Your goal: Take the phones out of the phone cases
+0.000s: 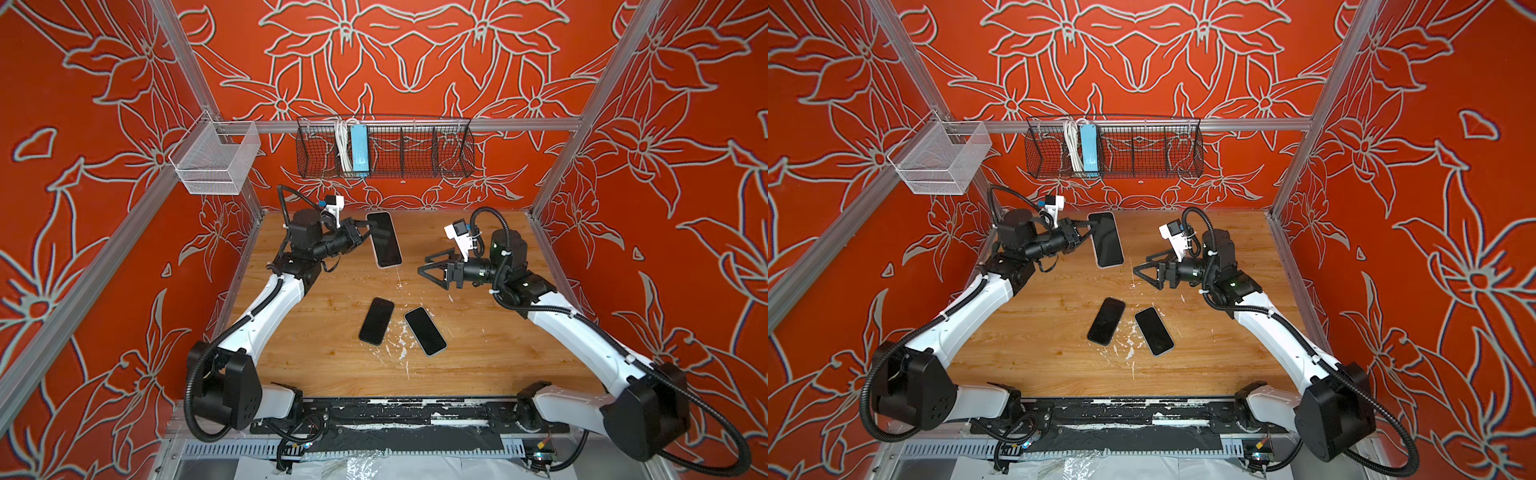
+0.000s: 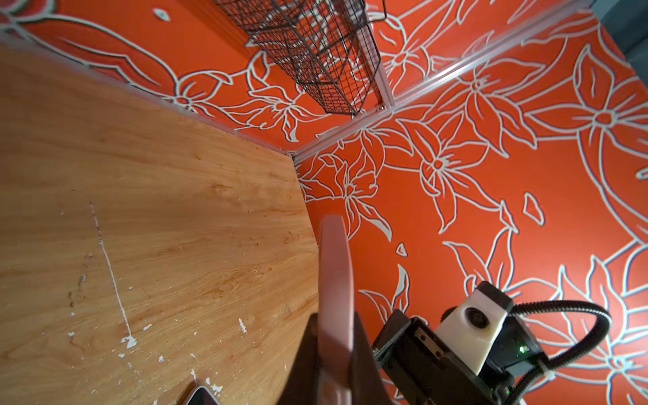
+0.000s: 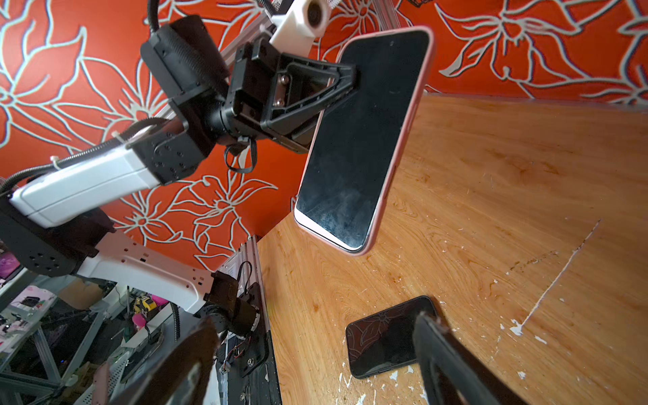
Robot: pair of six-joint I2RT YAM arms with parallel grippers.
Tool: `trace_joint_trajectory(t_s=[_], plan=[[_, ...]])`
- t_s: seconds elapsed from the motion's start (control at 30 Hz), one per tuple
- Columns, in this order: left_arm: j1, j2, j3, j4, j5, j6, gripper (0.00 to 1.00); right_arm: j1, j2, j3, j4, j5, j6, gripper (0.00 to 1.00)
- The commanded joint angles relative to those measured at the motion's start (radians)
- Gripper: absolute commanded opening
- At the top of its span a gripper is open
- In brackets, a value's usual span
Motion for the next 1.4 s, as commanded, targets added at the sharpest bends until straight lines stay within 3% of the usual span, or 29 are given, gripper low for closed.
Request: trace_joint_trajectory(t_s=[0.0,0.23,0.63,1.37], plan=[[-0.002,-0.078,-0.089,0.308,-0.118,-0.193,0.00,-0.006,0.041,-0.036,0.178,0.003,0.165,0.90],[-0.022,-0.092,-0.211,0.512,-0.159,-0.345,0.00,0.015,0.092,-0.063,0.265,0.029,0.258,0.89],[-0.050,-0.056,-0.274,0.702,-0.184,-0.451,0.00,0.109,0.172,-0.057,0.386,0.084,0.325,0.89],[-0.087,-0.053,-0.271,0.693,-0.203,-0.433,0.00,0.122,0.184,-0.034,0.444,0.066,0.317,0.89]])
